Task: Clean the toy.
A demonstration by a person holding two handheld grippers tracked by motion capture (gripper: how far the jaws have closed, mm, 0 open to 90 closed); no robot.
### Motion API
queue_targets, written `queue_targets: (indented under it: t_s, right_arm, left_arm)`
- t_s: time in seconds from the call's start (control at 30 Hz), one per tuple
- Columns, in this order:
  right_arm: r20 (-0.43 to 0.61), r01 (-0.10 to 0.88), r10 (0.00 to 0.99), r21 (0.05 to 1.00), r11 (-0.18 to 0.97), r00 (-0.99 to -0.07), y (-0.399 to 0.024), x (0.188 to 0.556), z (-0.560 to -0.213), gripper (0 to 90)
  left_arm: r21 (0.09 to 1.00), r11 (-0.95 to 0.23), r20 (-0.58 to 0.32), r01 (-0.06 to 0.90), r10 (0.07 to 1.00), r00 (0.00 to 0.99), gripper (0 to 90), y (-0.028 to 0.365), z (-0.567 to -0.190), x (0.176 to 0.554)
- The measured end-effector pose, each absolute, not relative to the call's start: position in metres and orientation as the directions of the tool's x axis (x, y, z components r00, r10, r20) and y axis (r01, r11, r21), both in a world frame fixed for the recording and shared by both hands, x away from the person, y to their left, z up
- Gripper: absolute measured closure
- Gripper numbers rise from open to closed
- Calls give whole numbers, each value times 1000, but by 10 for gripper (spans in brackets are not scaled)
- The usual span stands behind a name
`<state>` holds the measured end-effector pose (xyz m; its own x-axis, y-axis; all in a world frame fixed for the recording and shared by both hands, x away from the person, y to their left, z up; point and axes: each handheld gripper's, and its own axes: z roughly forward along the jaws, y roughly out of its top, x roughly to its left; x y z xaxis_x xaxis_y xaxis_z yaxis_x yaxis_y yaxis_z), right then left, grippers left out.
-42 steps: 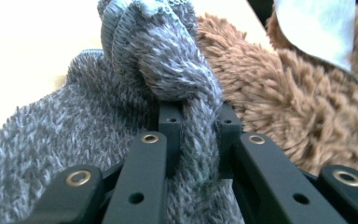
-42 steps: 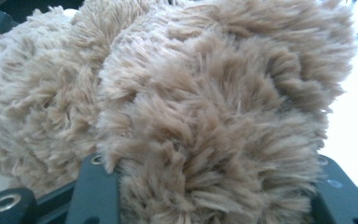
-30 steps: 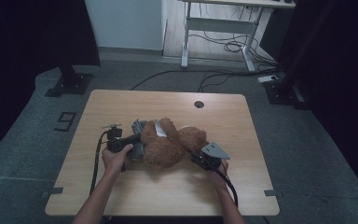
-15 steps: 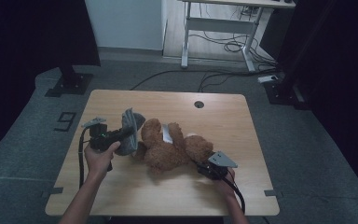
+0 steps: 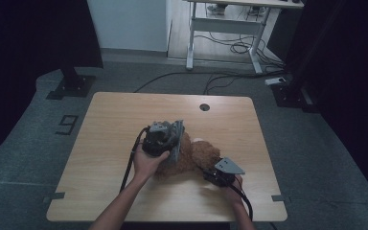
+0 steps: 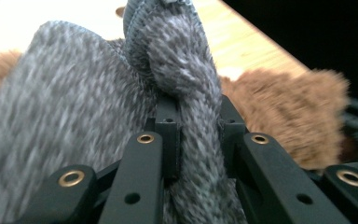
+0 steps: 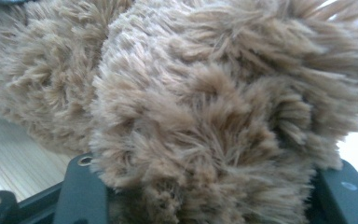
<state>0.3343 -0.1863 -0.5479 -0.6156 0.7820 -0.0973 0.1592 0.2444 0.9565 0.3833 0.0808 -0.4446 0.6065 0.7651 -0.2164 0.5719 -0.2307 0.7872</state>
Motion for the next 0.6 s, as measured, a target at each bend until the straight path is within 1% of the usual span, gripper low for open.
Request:
queue_targets:
  t_s: [0.13,0.27,0.37,0.43,0.5,0.6]
  right_arm:
    - [-99,160,778,955,249,-620,-187,335,-548,392]
    - [-86,174,779,954,244,-621,-186,335,-548,357]
    - [-58,210,786,949,234,-615,-188,334,-547,265]
    - [-19,250,787,943,218,-616,-190,333,-544,180]
    - [12,283,785,936,210,-620,-192,332,-539,135]
    - [53,299,776,937,179,-628,-196,327,-527,122]
  left_arm:
    - [778,-195,-276,598,748,603,767,94,-453,384]
    - [780,-193,-282,595,740,610,770,101,-459,378]
    - [789,-178,-292,588,733,614,772,103,-464,372]
    - [796,-157,-309,584,724,616,773,105,-467,368]
    - [802,-139,-322,581,718,617,775,109,-472,364]
    - [805,-110,-343,584,716,608,776,115,-475,362]
